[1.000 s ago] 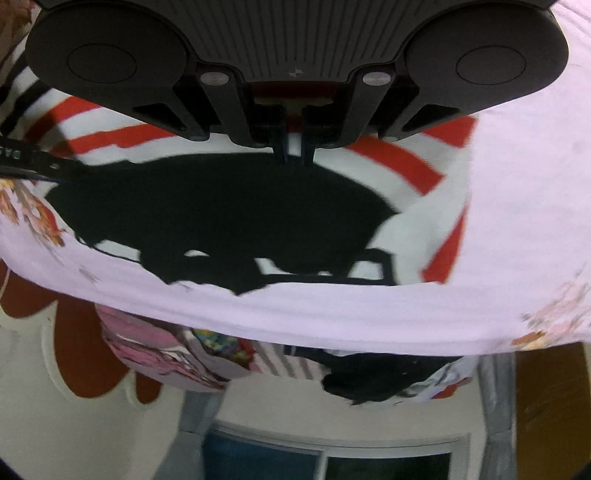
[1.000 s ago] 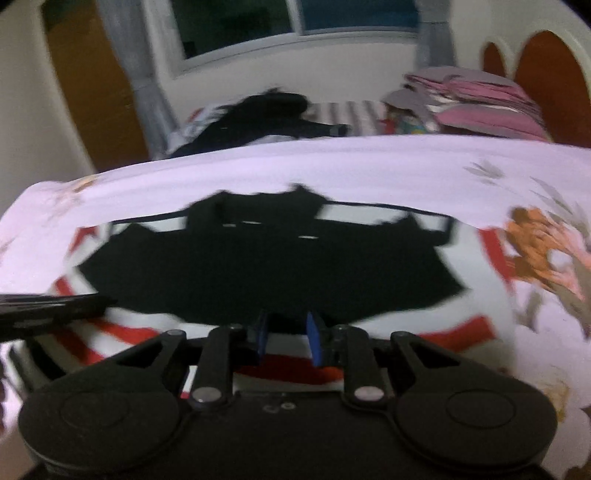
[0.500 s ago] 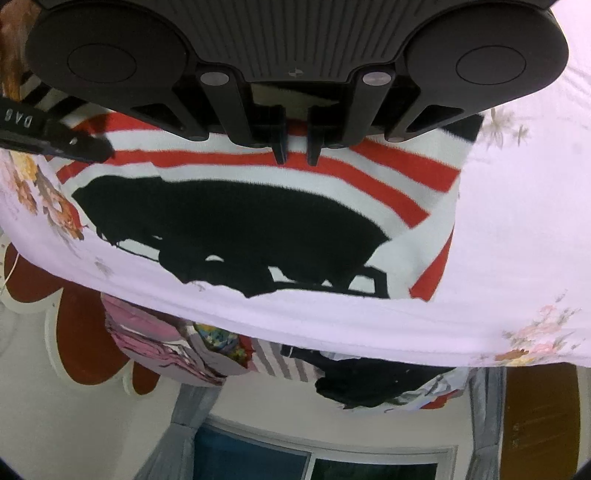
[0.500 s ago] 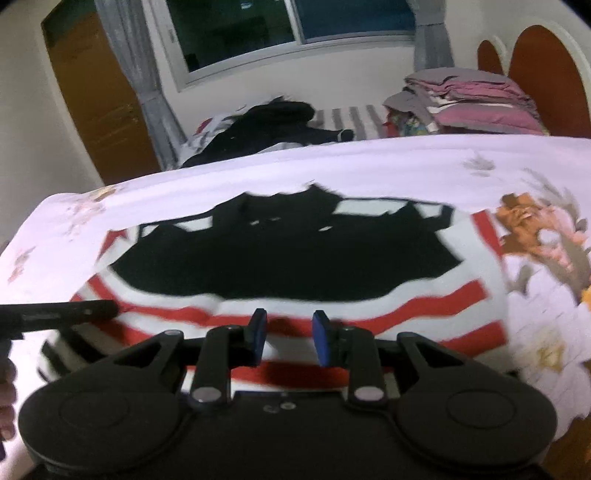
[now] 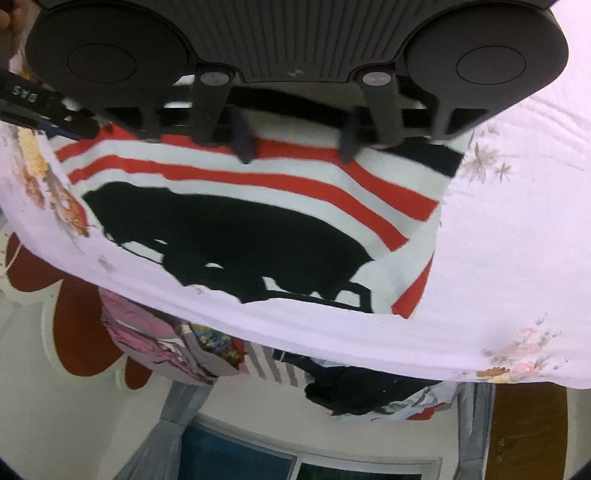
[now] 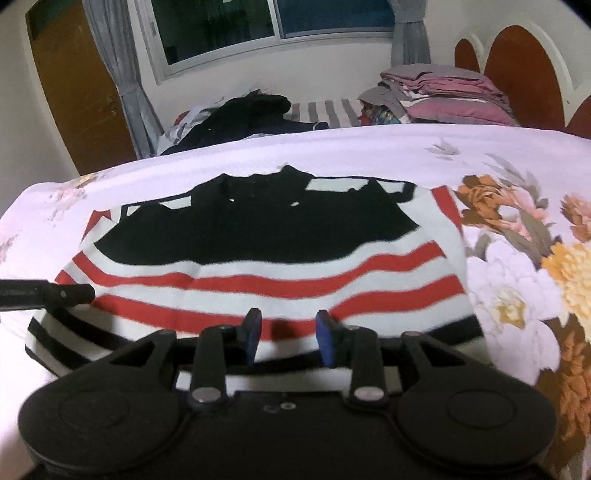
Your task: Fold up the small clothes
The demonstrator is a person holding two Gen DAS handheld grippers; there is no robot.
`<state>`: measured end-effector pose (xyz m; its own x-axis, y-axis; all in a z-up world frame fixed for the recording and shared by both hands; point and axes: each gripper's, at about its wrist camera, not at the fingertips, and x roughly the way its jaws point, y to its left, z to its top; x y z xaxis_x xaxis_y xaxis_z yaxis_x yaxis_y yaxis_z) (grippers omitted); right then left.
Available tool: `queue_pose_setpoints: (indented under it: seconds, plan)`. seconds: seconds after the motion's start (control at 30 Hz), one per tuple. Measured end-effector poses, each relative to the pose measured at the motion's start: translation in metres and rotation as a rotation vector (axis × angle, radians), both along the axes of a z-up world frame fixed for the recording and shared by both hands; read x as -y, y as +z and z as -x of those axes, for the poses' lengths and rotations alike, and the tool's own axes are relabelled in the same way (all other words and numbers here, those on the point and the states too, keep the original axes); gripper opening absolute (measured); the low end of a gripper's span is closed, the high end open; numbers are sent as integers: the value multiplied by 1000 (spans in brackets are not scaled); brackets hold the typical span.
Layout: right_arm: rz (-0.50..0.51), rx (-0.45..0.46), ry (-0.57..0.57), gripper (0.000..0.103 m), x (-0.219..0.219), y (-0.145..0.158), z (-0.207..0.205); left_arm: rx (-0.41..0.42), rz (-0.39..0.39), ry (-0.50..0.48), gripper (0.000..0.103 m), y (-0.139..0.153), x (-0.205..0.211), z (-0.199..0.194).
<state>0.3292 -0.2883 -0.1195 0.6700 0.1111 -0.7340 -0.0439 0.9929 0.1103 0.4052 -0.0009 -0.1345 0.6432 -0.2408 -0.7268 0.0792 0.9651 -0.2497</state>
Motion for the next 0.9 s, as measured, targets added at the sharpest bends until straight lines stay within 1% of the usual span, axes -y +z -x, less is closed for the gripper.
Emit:
queue_pose_setpoints:
  seconds: [0.07,0.13,0.27,0.3,0.33,0.4,0.5,0.53,0.63,0.7,0.77,0.9]
  plan:
    - [8,2,-9,32,0,1,7,8,-25,-19,58,1,4,9]
    - [22,7,-20,32,0,1,12,-8,-42,-31,59,-3,6,12]
    - [50,5,-44,32,2,0,20,-41,-54,-24,58,-13,4,15]
    - [59,-7,-48,32,3,-2,21,-50,-61,-26,59,-15,4,15]
    - [59,-20,-56,32,4,-4,22,-51,-68,-28,59,-17,4,16]
    - [39,-14,-76,32,7,-1,28,-48,-85,-34,58,-18,5,18]
    - [64,13,-96,38,8,5,37,-46,-101,-41,59,-17,6,21]
    - [78,13,-102,38,8,5,39,-46,-103,-42,59,-16,6,22]
    - [113,-32,-138,38,16,-1,40,-48,-112,-46,59,-17,5,24]
    - [83,-54,-172,38,25,-5,44,-49,-121,-51,59,-17,6,26]
    - [43,-43,-197,38,31,0,51,-48,-126,-56,59,-17,6,28]
    - [50,-16,-197,38,27,10,65,-48,-130,-68,66,-19,7,29]
